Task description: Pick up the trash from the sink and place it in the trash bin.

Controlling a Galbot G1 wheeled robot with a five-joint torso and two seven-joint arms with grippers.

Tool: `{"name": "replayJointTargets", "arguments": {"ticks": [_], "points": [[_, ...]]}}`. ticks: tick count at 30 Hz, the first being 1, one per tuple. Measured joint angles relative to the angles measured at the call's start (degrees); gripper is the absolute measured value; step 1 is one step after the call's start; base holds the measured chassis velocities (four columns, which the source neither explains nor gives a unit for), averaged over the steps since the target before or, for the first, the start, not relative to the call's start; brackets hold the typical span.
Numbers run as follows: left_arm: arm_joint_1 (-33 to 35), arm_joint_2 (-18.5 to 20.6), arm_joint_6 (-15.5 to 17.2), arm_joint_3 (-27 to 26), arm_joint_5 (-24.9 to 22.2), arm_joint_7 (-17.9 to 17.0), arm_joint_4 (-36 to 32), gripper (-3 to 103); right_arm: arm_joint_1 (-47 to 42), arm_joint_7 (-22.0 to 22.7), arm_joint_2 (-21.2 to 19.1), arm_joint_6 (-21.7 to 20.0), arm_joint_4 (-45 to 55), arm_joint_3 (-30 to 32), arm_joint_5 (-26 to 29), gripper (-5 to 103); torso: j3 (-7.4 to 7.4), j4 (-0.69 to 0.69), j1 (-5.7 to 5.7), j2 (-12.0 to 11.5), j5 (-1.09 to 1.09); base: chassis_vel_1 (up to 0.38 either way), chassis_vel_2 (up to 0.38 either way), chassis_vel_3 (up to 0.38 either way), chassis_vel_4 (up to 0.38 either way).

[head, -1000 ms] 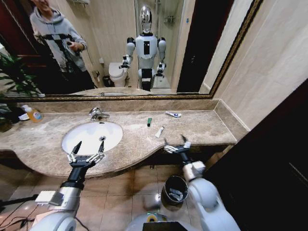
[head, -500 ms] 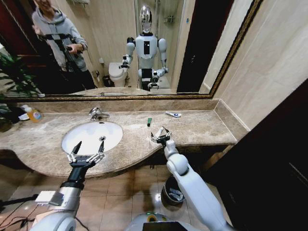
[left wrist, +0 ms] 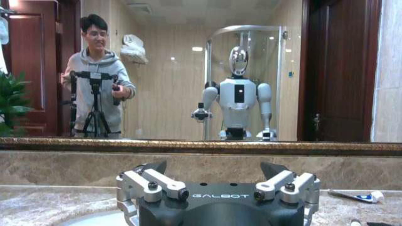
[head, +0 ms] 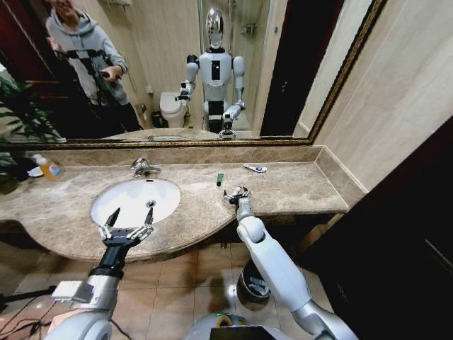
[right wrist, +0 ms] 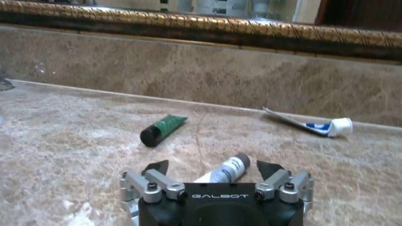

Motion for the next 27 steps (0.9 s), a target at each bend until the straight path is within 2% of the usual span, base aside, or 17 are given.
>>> {"name": "replayJointTargets", "arguments": {"ticks": [1, 2, 3, 6, 8, 11, 15, 16, 18, 21, 27], "points": [[0.00, 0.00, 0.00, 0.00, 0.00, 0.00, 0.00, 100, 0.00, 0.00, 0.00, 0.00, 0.00, 0.00, 0.00, 95, 0.00, 0.00, 0.00, 0.00, 0.00, 0.000, 0.000, 0.000, 0.000], [0.00, 0.00, 0.00, 0.00, 0.00, 0.00, 0.00, 100, -0.45, -0.64, 0.03, 0.37, -0.32, 0.62, -0.26, 85, 0.00, 0.00, 0.00, 0.00, 0.00, 0.000, 0.000, 0.000, 0.000], [0.00, 0.00, 0.00, 0.00, 0.00, 0.00, 0.00, 100, -0.73, -0.91, 0.02, 0.52, -0.41, 0.89, -0.38, 79, 0.00, 0.00, 0.00, 0.00, 0.00, 0.000, 0.000, 0.000, 0.000], [0.00, 0.00, 0.00, 0.00, 0.00, 0.00, 0.00, 100, -1.22, -1.30, -0.12, 0.95, -0.44, 1.22, -0.65, 74, 0.00, 0.00, 0.00, 0.00, 0.01, 0.000, 0.000, 0.000, 0.000], [0.00, 0.00, 0.00, 0.00, 0.00, 0.00, 0.00, 100, -1.96, -1.75, -0.45, 1.28, -0.03, 1.63, -0.71, 62, -0.01, 0.01, 0.00, 0.00, 0.01, 0.000, 0.000, 0.000, 0.000], [0.00, 0.00, 0.00, 0.00, 0.00, 0.00, 0.00, 100, -2.93, -2.49, -0.75, 1.65, 0.76, 2.30, -0.59, 57, -0.01, 0.00, 0.00, 0.00, 0.00, 0.000, 0.000, 0.000, 0.000], [0.00, 0.00, 0.00, 0.00, 0.00, 0.00, 0.00, 100, -4.94, -3.48, -0.91, 3.05, 1.81, 3.37, -0.50, 35, -0.01, 0.00, 0.00, 0.01, 0.00, 0.000, 0.000, 0.000, 0.000], [0.00, 0.00, 0.00, 0.00, 0.00, 0.00, 0.00, 100, -4.94, -3.48, -0.91, 3.05, 1.81, 3.37, -0.50, 35, -0.01, 0.00, 0.00, 0.01, 0.00, 0.000, 0.000, 0.000, 0.000], [0.00, 0.00, 0.00, 0.00, 0.00, 0.00, 0.00, 100, -5.73, -3.65, -0.90, 3.64, 2.40, 3.65, -0.50, 25, -0.01, 0.00, 0.00, 0.01, 0.00, 0.000, 0.000, 0.000, 0.000], [0.00, 0.00, 0.00, 0.00, 0.00, 0.00, 0.00, 100, -6.18, -3.84, -0.90, 4.12, 2.87, 3.80, -0.44, 21, -0.01, 0.00, 0.00, 0.00, 0.00, 0.000, 0.000, 0.000, 0.000], [0.00, 0.00, 0.00, 0.00, 0.00, 0.00, 0.00, 100, -7.33, -5.08, -0.93, 7.17, 5.00, 4.48, 0.64, 5, 0.00, 0.00, 0.00, 0.00, 0.01, 0.000, 0.000, 0.000, 0.000]]}}
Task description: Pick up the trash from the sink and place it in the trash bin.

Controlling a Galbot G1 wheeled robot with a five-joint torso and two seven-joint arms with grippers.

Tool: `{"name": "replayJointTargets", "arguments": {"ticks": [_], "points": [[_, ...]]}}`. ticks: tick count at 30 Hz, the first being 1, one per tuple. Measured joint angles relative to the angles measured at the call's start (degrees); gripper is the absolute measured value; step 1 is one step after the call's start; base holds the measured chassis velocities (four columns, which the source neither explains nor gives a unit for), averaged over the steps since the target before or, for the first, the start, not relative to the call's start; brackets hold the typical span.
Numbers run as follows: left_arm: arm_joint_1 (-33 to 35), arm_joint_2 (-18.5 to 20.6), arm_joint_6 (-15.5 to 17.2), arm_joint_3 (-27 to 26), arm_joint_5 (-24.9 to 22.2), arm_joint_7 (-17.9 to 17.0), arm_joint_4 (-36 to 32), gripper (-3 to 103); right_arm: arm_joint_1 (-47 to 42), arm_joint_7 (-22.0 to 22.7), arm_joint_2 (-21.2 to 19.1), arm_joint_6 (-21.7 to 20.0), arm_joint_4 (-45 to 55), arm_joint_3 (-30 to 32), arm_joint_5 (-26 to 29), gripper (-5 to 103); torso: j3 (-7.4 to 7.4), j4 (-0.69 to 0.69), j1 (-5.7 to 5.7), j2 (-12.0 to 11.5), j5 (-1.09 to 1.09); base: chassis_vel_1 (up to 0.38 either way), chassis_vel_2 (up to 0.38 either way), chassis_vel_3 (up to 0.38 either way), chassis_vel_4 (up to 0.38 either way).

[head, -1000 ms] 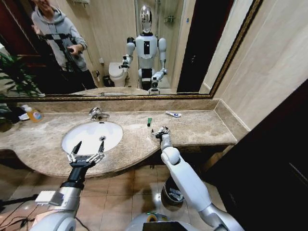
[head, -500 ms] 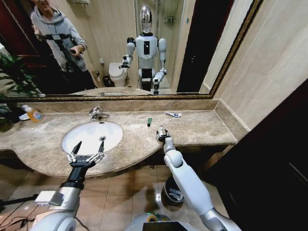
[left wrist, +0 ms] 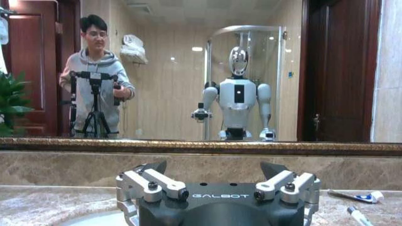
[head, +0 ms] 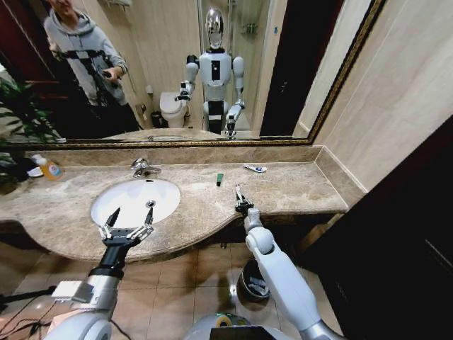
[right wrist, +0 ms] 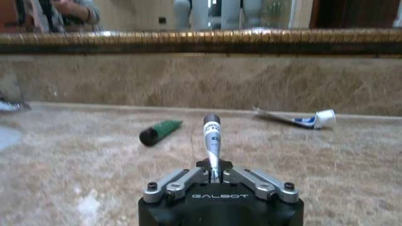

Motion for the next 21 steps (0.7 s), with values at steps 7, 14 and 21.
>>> {"name": "replayJointTargets", "arguments": {"ticks": [7, 14, 21], "points": [[0.00, 0.00, 0.00, 0.00, 0.00, 0.00, 0.00, 100, -2.59, -1.31, -1.72, 1.49, 5.00, 1.53, 0.22, 3, 0.00, 0.01, 0.00, 0.00, 0.00, 0.000, 0.000, 0.000, 0.000], [0.00, 0.00, 0.00, 0.00, 0.00, 0.00, 0.00, 100, -11.11, -3.56, -5.58, 4.76, 14.32, 5.60, 0.60, 3, 0.00, 0.00, 0.00, 0.00, 0.00, 0.000, 0.000, 0.000, 0.000], [0.00, 0.00, 0.00, 0.00, 0.00, 0.00, 0.00, 100, -25.96, -3.89, -6.66, 13.29, 20.72, 10.48, -0.99, 3, -0.01, 0.00, -0.01, 0.00, -0.01, 0.000, 0.000, 0.000, 0.000]]}}
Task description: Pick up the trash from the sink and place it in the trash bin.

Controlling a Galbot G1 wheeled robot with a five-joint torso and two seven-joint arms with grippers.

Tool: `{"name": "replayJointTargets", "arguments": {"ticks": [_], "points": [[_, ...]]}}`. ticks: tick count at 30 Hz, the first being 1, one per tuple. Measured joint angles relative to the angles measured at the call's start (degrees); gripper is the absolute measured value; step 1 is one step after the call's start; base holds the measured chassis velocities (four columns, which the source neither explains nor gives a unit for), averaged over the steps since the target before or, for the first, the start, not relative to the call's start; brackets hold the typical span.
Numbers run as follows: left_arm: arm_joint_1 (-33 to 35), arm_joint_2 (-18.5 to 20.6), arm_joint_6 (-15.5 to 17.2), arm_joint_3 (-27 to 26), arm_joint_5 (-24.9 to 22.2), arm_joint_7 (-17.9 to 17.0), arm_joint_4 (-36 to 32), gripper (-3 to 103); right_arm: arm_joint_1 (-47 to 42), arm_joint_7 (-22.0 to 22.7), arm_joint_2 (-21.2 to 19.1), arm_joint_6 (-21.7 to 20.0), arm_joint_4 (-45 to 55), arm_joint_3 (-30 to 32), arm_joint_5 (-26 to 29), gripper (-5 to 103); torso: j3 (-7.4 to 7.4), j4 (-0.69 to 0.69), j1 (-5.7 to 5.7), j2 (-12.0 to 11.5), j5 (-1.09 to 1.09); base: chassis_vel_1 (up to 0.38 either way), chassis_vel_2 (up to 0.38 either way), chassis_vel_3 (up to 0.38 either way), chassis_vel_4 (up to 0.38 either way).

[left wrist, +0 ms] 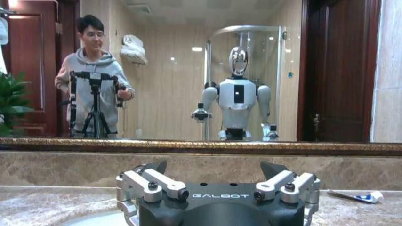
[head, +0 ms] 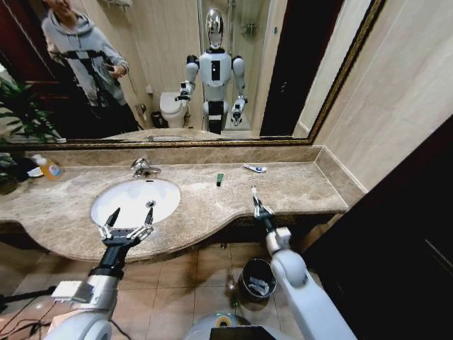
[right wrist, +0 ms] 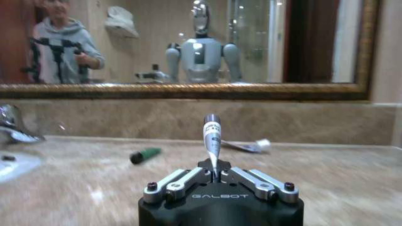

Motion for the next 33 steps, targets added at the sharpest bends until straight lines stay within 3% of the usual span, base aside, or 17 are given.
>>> {"name": "replayJointTargets", "arguments": {"ticks": [5, 8, 14, 19, 21, 26, 33], "points": [[0.00, 0.00, 0.00, 0.00, 0.00, 0.00, 0.00, 100, -6.20, 0.31, 1.78, 4.71, -0.73, 2.05, -2.65, 3, 0.00, 0.00, 0.00, 0.00, 0.00, 0.000, 0.000, 0.000, 0.000], [0.00, 0.00, 0.00, 0.00, 0.00, 0.00, 0.00, 100, -12.41, 2.77, 3.49, 10.04, -6.66, 2.40, -6.70, 3, 0.00, 0.00, 0.00, 0.00, 0.00, 0.000, 0.000, 0.000, 0.000], [0.00, 0.00, 0.00, 0.00, 0.00, 0.00, 0.00, 100, -15.89, 4.61, 5.01, 14.50, -16.75, 1.25, -8.57, 3, 0.00, 0.00, 0.00, 0.00, 0.00, 0.000, 0.000, 0.000, 0.000], [0.00, 0.00, 0.00, 0.00, 0.00, 0.00, 0.00, 100, -12.53, 4.59, 6.49, 18.16, -31.98, 0.94, -12.55, 3, 0.00, 0.00, 0.00, 0.00, 0.00, 0.000, 0.000, 0.000, 0.000], [0.00, 0.00, 0.00, 0.00, 0.00, 0.00, 0.00, 100, -11.82, 4.27, 6.67, 18.34, -33.85, 0.91, -12.88, 3, 0.00, 0.00, 0.00, 0.00, 0.01, 0.000, 0.000, 0.000, 0.000], [0.00, 0.00, 0.00, 0.00, 0.00, 0.00, 0.00, 100, -3.69, 3.25, 8.16, 21.31, -51.39, 0.34, -18.69, 3, 0.01, 0.00, 0.01, 0.00, 0.02, 0.000, 0.000, 0.000, 0.000], [0.00, 0.00, 0.00, 0.01, 0.00, 0.00, 0.00, 100, 5.72, 0.92, 10.13, 18.77, -66.13, -0.65, -20.93, 3, 0.01, 0.01, 0.01, 0.00, 0.00, 0.000, 0.000, 0.000, 0.000]]}}
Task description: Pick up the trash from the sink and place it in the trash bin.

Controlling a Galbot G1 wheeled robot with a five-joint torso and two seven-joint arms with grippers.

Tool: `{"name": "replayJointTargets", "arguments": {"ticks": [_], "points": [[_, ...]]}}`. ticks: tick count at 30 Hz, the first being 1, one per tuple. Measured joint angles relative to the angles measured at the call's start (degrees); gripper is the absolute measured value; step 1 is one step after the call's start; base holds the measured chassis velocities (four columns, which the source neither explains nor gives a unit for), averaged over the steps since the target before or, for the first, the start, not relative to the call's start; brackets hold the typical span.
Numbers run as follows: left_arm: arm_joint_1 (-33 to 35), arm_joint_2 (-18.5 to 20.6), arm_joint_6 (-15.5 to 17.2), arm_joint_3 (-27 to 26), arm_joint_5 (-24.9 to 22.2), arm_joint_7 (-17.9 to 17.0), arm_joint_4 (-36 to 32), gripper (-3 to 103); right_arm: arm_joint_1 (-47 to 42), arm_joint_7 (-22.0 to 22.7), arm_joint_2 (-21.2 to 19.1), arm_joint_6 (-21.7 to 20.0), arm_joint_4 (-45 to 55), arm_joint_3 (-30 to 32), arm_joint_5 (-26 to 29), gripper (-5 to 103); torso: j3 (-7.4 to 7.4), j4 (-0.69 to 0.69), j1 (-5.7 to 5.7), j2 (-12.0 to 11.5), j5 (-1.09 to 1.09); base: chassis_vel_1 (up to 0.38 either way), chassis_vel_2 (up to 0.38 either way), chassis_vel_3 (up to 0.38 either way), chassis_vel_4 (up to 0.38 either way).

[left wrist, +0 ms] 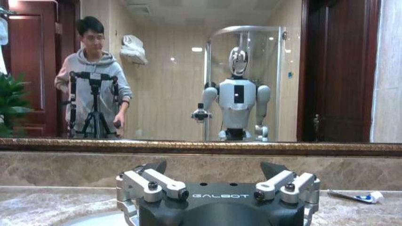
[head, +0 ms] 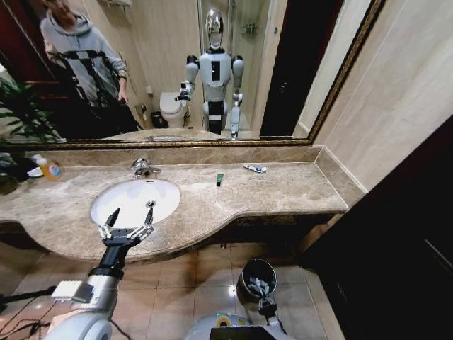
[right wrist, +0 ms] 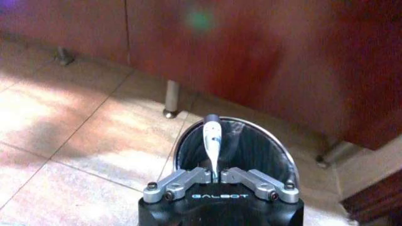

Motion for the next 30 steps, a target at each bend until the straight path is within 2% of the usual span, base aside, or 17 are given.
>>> {"name": "replayJointTargets", "arguments": {"ticks": [2, 5, 18, 30], "points": [[0.00, 0.00, 0.00, -0.01, 0.00, 0.00, 0.00, 100, 1.30, -0.54, 0.20, -0.56, -1.50, 0.00, -0.47, 3, 0.00, 0.00, 0.00, 0.00, -0.01, 0.000, 0.000, 0.000, 0.000], [0.00, 0.00, 0.00, 0.00, 0.00, 0.00, 0.00, 100, 7.34, -1.99, 0.73, -1.47, -8.76, 0.06, -2.08, 3, 0.00, 0.00, 0.00, 0.00, -0.01, 0.000, 0.000, 0.000, 0.000], [0.00, 0.00, 0.00, -0.01, 0.00, 0.00, 0.00, 100, 20.33, -6.34, 1.29, -3.62, -25.77, 0.34, -1.80, 3, 0.00, 0.00, 0.00, -0.01, 0.00, 0.000, 0.000, 0.000, 0.000], [0.00, 0.00, 0.00, 0.00, 0.00, 0.00, 0.00, 100, 24.31, -7.65, 1.76, -8.83, -28.21, 0.37, -0.69, 3, 0.00, 0.00, 0.00, -0.01, 0.00, 0.000, 0.000, 0.000, 0.000]]}}
